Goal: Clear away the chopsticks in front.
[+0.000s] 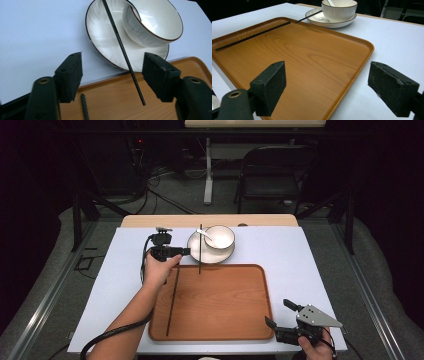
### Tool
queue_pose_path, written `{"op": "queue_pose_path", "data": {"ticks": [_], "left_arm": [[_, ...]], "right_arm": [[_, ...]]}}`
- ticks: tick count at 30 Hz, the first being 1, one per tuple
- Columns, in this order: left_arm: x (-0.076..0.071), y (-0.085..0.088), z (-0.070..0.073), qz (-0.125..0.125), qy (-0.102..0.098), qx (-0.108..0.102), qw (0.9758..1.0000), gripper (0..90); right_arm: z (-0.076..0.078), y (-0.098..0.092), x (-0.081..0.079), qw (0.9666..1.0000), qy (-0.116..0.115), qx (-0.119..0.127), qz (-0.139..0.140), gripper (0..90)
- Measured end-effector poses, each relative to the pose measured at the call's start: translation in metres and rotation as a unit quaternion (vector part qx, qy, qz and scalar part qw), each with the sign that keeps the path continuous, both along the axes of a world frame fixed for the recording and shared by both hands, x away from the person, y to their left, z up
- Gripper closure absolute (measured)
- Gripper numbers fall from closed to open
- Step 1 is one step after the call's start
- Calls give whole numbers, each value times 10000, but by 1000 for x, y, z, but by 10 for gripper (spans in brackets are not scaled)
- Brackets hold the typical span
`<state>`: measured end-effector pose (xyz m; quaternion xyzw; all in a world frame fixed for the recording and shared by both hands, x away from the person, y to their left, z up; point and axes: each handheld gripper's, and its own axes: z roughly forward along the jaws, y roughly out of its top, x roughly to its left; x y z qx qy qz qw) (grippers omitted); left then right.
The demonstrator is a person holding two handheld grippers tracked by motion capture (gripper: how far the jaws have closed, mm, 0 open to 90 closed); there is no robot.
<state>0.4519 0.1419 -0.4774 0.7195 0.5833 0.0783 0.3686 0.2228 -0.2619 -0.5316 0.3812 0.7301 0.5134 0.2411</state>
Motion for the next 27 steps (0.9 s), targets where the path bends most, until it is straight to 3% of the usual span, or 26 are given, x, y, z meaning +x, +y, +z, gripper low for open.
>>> {"op": "queue_pose_path", "data": {"ticks": [5, 7, 9, 17, 23, 27], "left_arm": [[12, -7, -1, 24, 116, 134, 9998, 410], [19, -9, -4, 35, 263, -27, 9996, 417], [22, -10, -5, 11, 308, -51, 9995, 421], [34, -23, -11, -59, -65, 140, 9999, 460], [43, -34, -16, -43, 192, 225, 9996, 543], [47, -41, -21, 14, 271, 147, 9995, 597]], "right_arm": [[0, 0, 0, 10000, -4, -6, 5, 146], [0, 0, 0, 10000, 0, -11, 3, 146], [0, 0, 0, 10000, 1, -10, 3, 146], [0, 0, 0, 10000, 1, -8, 7, 146], [0, 0, 0, 10000, 2, -7, 14, 146], [0, -1, 0, 10000, 6, -1, 12, 146]]}}
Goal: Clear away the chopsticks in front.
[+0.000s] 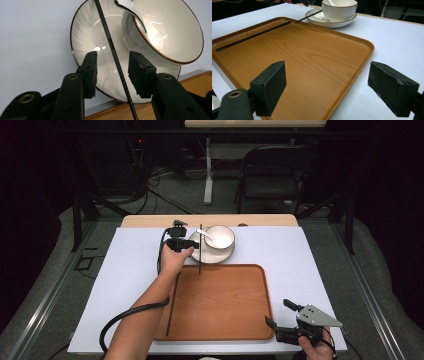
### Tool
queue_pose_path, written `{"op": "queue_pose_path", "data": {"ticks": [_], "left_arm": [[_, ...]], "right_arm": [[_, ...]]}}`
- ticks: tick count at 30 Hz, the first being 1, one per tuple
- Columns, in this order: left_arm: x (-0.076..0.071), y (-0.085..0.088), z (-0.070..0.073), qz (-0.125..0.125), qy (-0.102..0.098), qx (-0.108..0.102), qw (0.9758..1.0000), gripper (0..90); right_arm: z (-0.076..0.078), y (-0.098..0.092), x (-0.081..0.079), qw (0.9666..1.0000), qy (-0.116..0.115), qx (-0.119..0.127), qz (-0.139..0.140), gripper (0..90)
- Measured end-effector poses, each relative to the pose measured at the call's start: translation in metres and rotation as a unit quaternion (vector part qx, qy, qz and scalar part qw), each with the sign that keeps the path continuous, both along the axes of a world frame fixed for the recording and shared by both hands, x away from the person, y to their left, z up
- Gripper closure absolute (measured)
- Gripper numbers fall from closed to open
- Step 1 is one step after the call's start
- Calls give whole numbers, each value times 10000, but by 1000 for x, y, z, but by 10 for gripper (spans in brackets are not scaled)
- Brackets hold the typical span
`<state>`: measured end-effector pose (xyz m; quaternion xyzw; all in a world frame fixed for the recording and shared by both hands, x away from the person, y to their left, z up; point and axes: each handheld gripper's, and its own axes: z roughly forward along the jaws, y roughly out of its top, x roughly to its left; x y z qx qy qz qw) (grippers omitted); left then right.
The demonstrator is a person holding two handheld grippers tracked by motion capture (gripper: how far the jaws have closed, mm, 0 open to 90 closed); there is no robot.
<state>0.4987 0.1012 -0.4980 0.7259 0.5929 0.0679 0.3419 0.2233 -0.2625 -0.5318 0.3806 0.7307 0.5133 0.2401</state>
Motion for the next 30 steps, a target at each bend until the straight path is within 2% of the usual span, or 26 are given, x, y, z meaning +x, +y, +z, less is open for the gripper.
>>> {"op": "queue_pose_path", "data": {"ticks": [3, 7, 13, 21, 23, 30], "left_arm": [[3, -4, -4, 10, 218, -67, 9997, 639], [5, -7, -9, 53, 355, -67, 9993, 675], [11, -6, -14, 162, 653, -290, 9973, 717], [16, -8, -20, 226, 915, -407, 9947, 754], [17, -9, -22, 266, 971, -492, 9937, 766], [22, -8, -25, 414, 1161, -518, 9910, 821]], "right_arm": [[0, 0, 0, 10000, 1, -4, 4, 146], [0, 0, 0, 10000, 4, -1, 5, 146], [0, 0, 0, 10000, 4, -6, 21, 147], [0, 0, 0, 10000, 2, -17, 30, 146], [0, 0, 0, 10000, -2, -12, 29, 146], [0, 0, 0, 10000, -6, -12, 30, 146]]}}
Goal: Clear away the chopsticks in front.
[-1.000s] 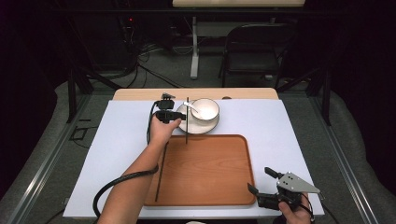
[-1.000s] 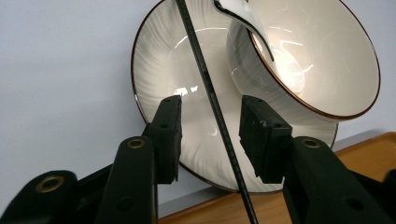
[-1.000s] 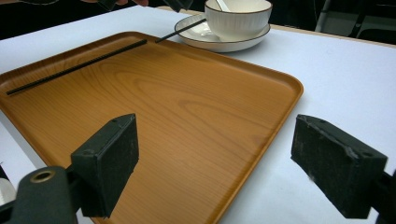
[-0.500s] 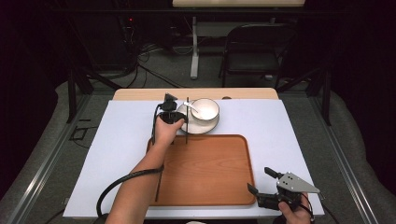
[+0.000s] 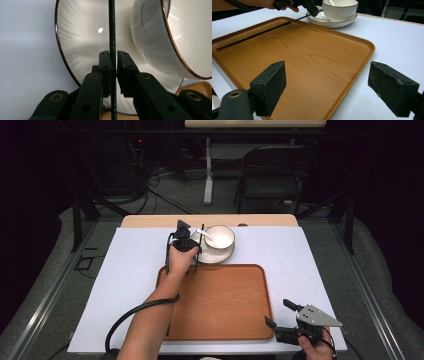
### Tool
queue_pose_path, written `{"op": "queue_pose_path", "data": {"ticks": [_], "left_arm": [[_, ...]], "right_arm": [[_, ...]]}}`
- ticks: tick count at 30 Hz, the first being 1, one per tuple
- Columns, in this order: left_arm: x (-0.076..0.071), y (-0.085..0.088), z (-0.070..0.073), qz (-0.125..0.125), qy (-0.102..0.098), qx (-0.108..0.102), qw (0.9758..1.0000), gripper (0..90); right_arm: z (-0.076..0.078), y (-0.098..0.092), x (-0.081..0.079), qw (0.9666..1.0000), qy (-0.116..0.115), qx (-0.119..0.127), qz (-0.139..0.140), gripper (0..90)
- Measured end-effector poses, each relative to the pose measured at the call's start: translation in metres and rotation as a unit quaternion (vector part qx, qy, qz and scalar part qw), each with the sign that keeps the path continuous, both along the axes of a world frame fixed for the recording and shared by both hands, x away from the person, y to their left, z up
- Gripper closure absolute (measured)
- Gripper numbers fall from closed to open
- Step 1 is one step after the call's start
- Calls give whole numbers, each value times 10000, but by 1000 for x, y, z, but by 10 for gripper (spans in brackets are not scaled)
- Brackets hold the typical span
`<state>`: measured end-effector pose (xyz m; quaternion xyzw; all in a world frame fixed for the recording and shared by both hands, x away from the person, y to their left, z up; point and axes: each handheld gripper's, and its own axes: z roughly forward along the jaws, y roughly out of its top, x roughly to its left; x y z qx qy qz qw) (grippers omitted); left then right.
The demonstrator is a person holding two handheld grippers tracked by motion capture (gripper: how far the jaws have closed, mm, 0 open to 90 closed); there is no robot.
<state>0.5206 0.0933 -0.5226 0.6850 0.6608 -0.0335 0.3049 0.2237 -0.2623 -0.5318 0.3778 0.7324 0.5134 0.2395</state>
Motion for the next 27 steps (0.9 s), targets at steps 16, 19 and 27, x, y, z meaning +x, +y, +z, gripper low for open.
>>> {"op": "queue_pose_path", "data": {"ticks": [16, 19, 27], "left_arm": [[-3, 20, 15, 185, -43, -169, 9997, 857], [-8, 29, 23, 197, -149, -156, 9996, 857], [-25, 49, 34, 171, -371, 37, 9992, 857]], "right_arm": [[0, 0, 0, 10000, 1, 3, 1, 146], [0, 0, 0, 10000, 8, -5, 2, 146], [0, 1, 0, 10000, 0, 4, -6, 146]]}}
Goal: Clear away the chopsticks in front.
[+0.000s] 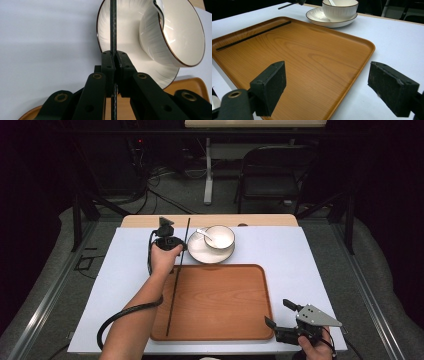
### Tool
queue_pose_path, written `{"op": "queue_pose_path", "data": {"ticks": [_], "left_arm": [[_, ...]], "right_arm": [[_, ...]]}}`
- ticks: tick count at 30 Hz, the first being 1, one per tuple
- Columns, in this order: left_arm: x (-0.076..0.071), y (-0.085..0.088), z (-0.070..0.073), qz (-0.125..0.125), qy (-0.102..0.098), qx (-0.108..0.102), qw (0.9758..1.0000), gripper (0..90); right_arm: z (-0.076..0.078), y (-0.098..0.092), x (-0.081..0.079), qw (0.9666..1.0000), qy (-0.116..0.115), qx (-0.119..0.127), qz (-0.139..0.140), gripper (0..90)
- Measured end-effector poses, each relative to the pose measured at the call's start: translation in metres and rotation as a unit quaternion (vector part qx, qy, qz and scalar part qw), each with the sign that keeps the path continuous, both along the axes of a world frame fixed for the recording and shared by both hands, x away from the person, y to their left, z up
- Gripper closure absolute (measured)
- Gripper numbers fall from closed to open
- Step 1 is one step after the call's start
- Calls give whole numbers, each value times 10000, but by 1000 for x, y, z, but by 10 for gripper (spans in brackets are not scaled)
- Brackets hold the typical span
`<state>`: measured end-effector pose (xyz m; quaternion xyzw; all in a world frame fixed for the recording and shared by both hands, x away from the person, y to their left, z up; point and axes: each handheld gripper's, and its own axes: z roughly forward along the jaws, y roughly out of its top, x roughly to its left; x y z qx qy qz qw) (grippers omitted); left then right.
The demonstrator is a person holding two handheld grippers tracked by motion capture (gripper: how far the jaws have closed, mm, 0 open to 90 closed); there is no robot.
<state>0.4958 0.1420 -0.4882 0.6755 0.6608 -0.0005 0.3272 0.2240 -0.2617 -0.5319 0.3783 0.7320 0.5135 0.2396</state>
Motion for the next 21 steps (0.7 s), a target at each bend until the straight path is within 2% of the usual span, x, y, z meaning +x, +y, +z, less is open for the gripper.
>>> {"op": "queue_pose_path", "data": {"ticks": [7, 11, 13, 19, 21], "left_arm": [[-19, 16, 6, -56, -116, 7, 9999, 858], [-30, 27, 10, -105, -197, -164, 9996, 857], [-35, 32, 12, -204, -171, -149, 9995, 856], [-52, 44, 15, -285, -232, -16, 9993, 857], [-58, 47, 16, -294, -310, 43, 9991, 857]], "right_arm": [[0, 0, 0, 10000, 11, 2, -9, 147], [0, 0, 0, 10000, 10, 1, -14, 147], [0, 0, 0, 10000, 14, -10, -8, 147], [0, 0, 0, 10000, 32, -4, -14, 146], [0, 0, 1, 10000, 40, -9, -15, 146]]}}
